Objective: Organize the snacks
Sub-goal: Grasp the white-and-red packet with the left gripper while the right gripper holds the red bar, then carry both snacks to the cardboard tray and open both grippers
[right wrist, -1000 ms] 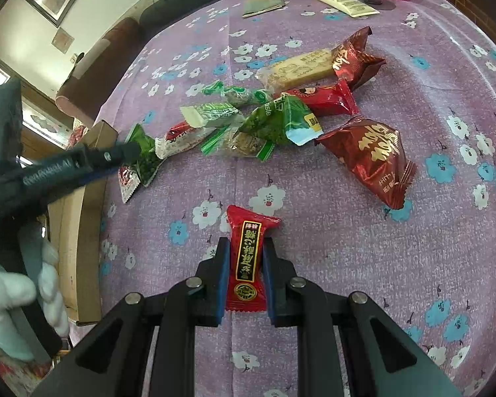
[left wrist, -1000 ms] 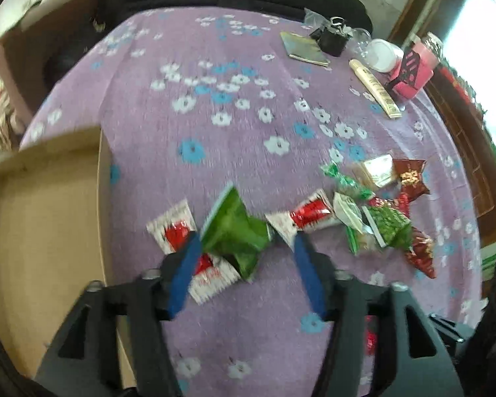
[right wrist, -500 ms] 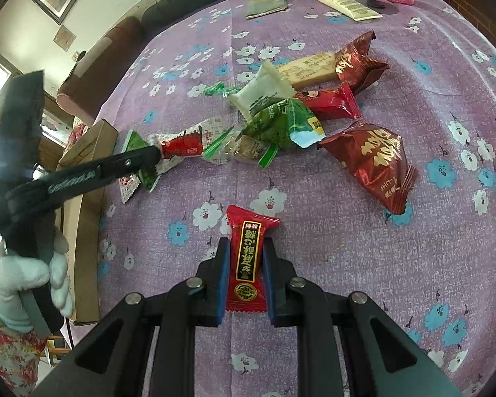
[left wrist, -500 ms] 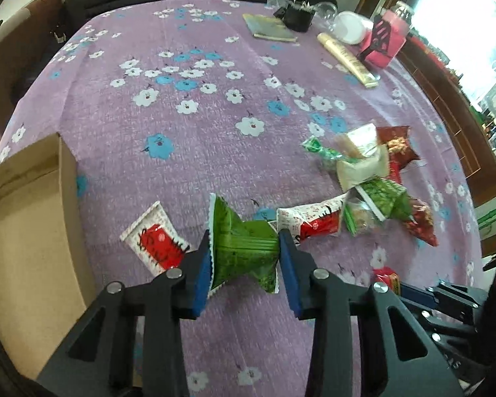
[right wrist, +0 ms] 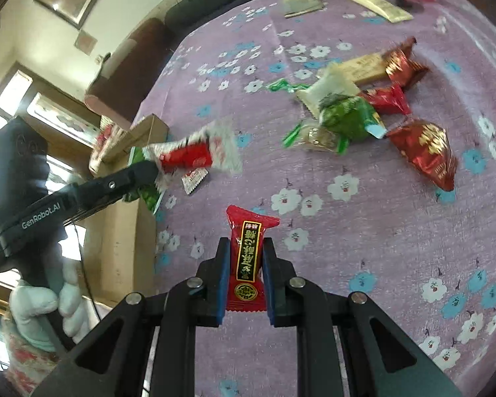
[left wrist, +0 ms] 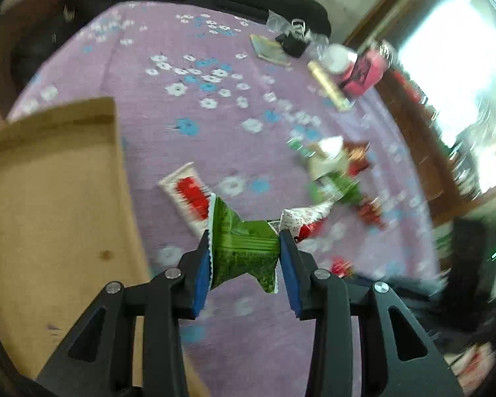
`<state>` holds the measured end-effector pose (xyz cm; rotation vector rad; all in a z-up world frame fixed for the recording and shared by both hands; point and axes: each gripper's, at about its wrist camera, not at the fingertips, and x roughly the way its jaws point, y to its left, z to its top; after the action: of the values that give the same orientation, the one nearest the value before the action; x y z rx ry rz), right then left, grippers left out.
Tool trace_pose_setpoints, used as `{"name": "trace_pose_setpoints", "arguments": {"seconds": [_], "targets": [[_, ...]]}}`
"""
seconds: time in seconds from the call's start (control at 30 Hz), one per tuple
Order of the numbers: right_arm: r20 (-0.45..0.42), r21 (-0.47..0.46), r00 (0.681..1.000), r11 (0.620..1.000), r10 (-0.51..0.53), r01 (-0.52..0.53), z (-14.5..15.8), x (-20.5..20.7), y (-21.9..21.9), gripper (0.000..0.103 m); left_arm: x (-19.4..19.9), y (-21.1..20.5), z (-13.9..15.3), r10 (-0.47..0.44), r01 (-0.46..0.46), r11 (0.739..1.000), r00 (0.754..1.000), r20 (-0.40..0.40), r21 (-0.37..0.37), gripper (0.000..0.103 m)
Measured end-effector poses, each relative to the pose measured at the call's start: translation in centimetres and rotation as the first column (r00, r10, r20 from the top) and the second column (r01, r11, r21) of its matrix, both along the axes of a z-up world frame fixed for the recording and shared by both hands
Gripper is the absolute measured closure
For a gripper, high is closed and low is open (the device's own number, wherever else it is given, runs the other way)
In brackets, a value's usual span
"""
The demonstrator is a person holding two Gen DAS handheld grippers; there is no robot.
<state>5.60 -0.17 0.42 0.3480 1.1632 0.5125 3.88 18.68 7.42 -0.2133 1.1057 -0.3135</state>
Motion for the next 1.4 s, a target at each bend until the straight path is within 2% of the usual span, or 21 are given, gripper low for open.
{"name": "trace_pose_setpoints", "arguments": {"seconds": [0.07,0.2,0.23,0.3,0.47,0.63,0.7,0.73,0.83,0.9,0.97,1.17,1.23,1.3,1.4], "targets": [[-0.003,-0.003,1.0,1.0,-0.007,0.007,0.1,-0.1,0.5,0.087,-0.7,-0.1,-0.1,-0.035,0.035,0.999,0.999,-0.005,0.016,0.066],[0.033,-0.085,0.999,0.996,-0.028,0.031,0.7,-0.3,1.5,0.087,-1.5,0.5,-0.2,-0.058,0.058,0.998,0.998,-0.007,0.016,0.067],[0.045,-0.109,0.999,0.993,-0.029,0.033,0.7,-0.4,1.7,0.087,-1.6,0.7,-0.3,-0.063,0.063,0.998,0.998,-0.004,0.003,0.071],[0.047,-0.11,0.998,0.993,-0.034,0.039,0.7,-0.6,1.9,0.087,-1.8,1.0,-0.3,-0.072,0.072,0.997,0.997,-0.006,-0.009,0.095],[0.053,-0.099,0.998,0.994,-0.043,0.048,1.0,-0.8,2.6,0.087,-2.3,2.0,0.5,-0.076,0.077,0.997,0.997,0.027,-0.033,0.101],[0.072,-0.099,0.997,0.994,-0.035,0.042,1.8,-0.7,3.7,0.087,-2.2,1.9,0.3,-0.097,0.098,0.995,0.995,0.036,-0.005,0.101],[0.073,-0.104,0.997,0.994,-0.036,0.044,1.8,-0.8,3.8,0.087,-2.0,1.1,-0.1,-0.128,0.127,0.991,0.991,0.032,0.039,0.098],[0.075,-0.106,0.997,0.994,-0.033,0.04,1.8,-0.9,3.8,0.087,-2.0,0.3,-0.2,-0.174,0.171,0.983,0.984,0.031,0.069,0.096],[0.083,-0.12,0.996,0.992,-0.025,0.035,1.8,-1.3,3.6,0.087,-1.7,-1.5,0.0,-0.271,0.268,0.958,0.962,0.022,0.102,0.082],[0.078,-0.117,0.996,0.992,-0.04,0.049,1.6,-1.5,3.1,0.087,-1.2,-2.7,0.0,-0.308,0.305,0.946,0.951,0.011,0.107,0.054],[0.069,-0.111,0.996,0.991,-0.063,0.071,1.3,-1.5,2.4,0.087,-0.5,-4.3,-0.3,-0.338,0.332,0.934,0.941,0.02,0.134,0.049],[0.063,-0.104,0.993,0.989,-0.1,0.106,1.2,-2.1,0.3,0.087,1.0,-8.5,-3.6,-0.439,0.439,0.865,0.897,-0.056,0.242,0.051],[0.062,-0.102,0.992,0.988,-0.111,0.117,1.2,-2.3,-0.4,0.087,1.3,-9.0,-4.9,-0.438,0.446,0.854,0.894,-0.09,0.267,0.077],[0.063,-0.101,0.991,0.987,-0.118,0.124,1.3,-2.4,-0.8,0.087,1.5,-8.6,-5.0,-0.416,0.424,0.872,0.905,-0.085,0.246,0.082],[0.065,-0.101,0.99,0.987,-0.122,0.128,1.4,-2.5,-1.2,0.087,1.5,-7.7,-4.3,-0.377,0.381,0.903,0.924,-0.06,0.197,0.083]]}}
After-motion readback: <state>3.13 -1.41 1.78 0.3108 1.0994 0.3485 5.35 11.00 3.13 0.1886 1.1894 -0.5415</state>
